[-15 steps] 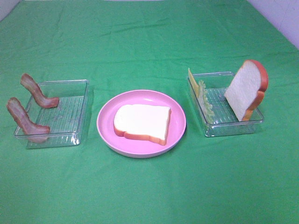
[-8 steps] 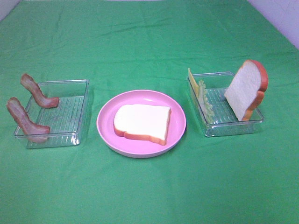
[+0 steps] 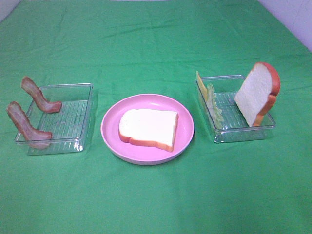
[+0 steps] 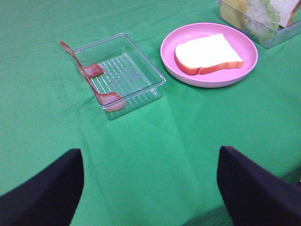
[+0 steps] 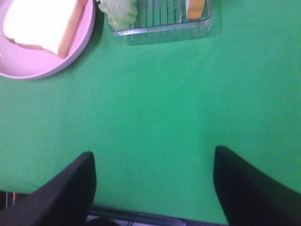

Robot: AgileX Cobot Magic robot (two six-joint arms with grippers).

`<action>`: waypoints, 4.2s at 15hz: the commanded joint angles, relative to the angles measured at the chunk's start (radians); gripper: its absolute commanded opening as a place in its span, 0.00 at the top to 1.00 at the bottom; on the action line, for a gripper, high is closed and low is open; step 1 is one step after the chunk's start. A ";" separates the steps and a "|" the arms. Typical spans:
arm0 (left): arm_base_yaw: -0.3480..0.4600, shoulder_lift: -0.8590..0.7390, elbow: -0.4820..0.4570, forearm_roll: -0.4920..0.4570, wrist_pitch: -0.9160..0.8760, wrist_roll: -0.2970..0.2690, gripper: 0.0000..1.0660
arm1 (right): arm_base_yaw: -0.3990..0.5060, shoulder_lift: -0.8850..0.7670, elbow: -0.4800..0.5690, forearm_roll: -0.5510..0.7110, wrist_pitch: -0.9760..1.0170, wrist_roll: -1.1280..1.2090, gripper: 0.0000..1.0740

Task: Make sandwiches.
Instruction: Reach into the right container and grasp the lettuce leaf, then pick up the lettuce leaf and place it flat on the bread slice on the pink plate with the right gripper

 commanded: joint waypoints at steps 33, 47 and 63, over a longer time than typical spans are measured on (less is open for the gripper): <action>-0.006 -0.023 0.002 -0.001 -0.010 -0.004 0.30 | 0.321 1.411 -1.182 -0.084 0.363 0.232 0.40; -0.006 -0.023 0.002 -0.001 -0.010 -0.004 0.30 | 0.321 1.376 -1.182 -0.177 0.404 0.232 1.00; -0.006 -0.023 0.002 -0.001 -0.010 -0.004 0.30 | 0.322 1.136 -1.043 0.488 0.302 -0.157 1.00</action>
